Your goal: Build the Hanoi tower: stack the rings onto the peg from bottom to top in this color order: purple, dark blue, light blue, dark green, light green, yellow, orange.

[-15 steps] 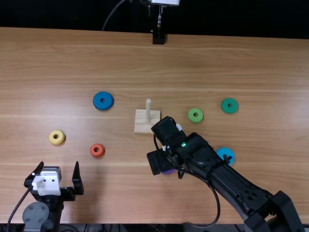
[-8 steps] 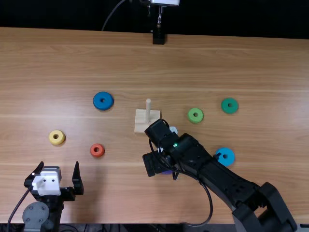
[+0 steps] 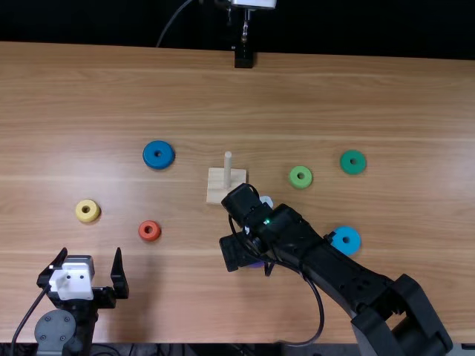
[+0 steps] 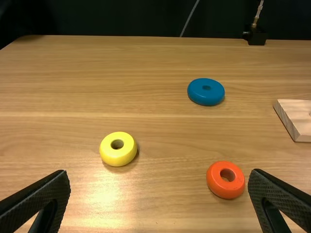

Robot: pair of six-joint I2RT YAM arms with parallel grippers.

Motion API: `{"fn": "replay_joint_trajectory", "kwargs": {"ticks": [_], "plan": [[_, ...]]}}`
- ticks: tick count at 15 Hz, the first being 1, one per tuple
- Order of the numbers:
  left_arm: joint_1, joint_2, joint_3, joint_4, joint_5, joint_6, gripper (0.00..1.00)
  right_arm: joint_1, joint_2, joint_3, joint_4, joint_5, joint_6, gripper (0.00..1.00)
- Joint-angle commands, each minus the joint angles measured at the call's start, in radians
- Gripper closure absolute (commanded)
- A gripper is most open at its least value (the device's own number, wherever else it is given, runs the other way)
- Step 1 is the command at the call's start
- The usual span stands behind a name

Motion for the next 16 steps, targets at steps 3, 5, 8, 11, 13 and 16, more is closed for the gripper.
{"fn": "replay_joint_trajectory", "kwargs": {"ticks": [3,5,8,11,13,16], "plan": [[-0.003,-0.012,-0.105,-0.078,0.000,0.010,0.00,0.001,0.012,-0.022,0.001,0.004,0.023,0.00],[-0.003,-0.012,-0.105,-0.078,0.000,0.010,0.00,0.001,0.012,-0.022,0.001,0.004,0.023,0.00],[-0.003,-0.012,-0.105,-0.078,0.000,0.010,0.00,0.001,0.014,-0.022,0.003,0.006,0.023,0.00],[-0.003,-0.012,-0.105,-0.078,0.000,0.010,0.00,0.003,0.061,-0.017,0.003,0.019,0.025,0.00],[-0.003,-0.012,-0.105,-0.078,0.000,0.010,0.00,0.003,0.081,-0.016,0.003,0.032,0.025,0.00],[-0.003,-0.012,-0.105,-0.078,0.000,0.010,0.00,0.003,0.081,-0.013,0.003,0.054,0.025,0.37]]}}
